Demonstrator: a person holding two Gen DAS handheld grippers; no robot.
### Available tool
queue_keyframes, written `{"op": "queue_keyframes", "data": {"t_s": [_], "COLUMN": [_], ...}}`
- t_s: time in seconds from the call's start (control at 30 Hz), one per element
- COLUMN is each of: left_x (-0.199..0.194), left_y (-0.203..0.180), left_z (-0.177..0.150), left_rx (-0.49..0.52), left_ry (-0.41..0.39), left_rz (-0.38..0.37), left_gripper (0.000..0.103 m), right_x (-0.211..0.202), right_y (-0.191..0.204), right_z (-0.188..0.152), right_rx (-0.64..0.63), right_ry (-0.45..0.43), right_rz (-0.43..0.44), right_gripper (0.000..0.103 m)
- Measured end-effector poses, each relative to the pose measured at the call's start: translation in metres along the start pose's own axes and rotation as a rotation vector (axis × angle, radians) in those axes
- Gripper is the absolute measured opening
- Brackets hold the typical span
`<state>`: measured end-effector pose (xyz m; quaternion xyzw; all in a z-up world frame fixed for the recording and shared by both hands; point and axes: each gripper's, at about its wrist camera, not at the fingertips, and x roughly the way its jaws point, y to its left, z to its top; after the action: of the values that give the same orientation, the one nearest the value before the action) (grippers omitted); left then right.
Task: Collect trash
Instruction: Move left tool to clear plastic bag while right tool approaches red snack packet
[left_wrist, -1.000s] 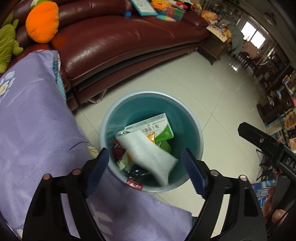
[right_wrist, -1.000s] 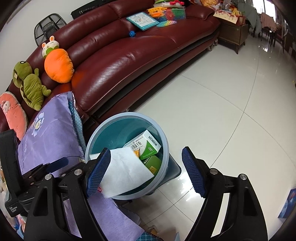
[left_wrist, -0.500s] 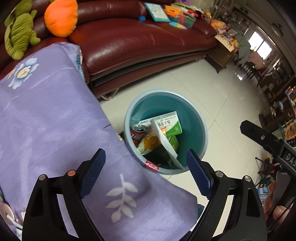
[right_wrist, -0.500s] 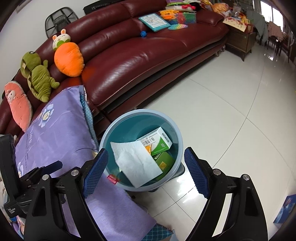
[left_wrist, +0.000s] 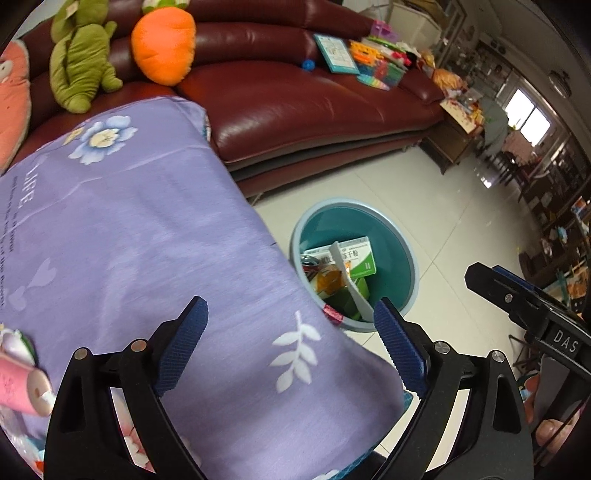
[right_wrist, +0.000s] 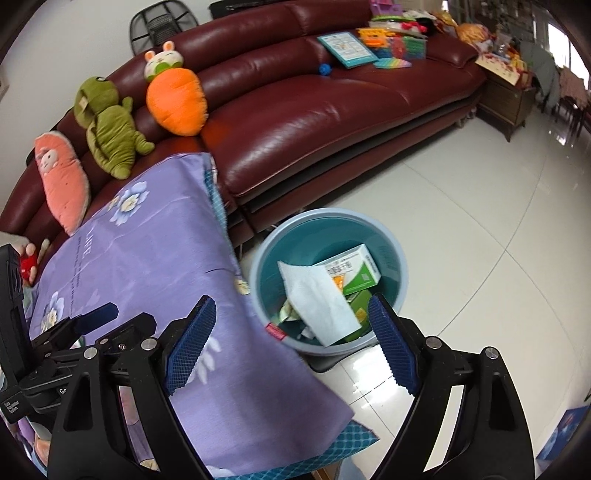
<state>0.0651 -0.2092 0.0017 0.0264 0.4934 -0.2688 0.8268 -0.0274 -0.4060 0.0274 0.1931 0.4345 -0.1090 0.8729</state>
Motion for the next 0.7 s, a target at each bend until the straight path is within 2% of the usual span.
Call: {"op": "queue_keyframes", "data": {"t_s": [0.4, 0.7], "left_x": [-0.067, -0.113], "left_y": [0.053, 0.109], "left_z": [-0.036, -0.069], "left_rx": [-0.089, -0.158], "left_ry": [-0.081, -0.120], "left_rz": [0.034, 0.103], "left_gripper": [0.092, 0.092], "right_x": [-0.021, -0.020], "right_y": [0.061, 0.117], "right_z": [-0.026, -0.048], "right_rx": [-0.113, -0.204], "right_ry": [0.022, 0.077], "right_rz": [0.050, 0.122], "right_gripper": [0.081, 0.081]}}
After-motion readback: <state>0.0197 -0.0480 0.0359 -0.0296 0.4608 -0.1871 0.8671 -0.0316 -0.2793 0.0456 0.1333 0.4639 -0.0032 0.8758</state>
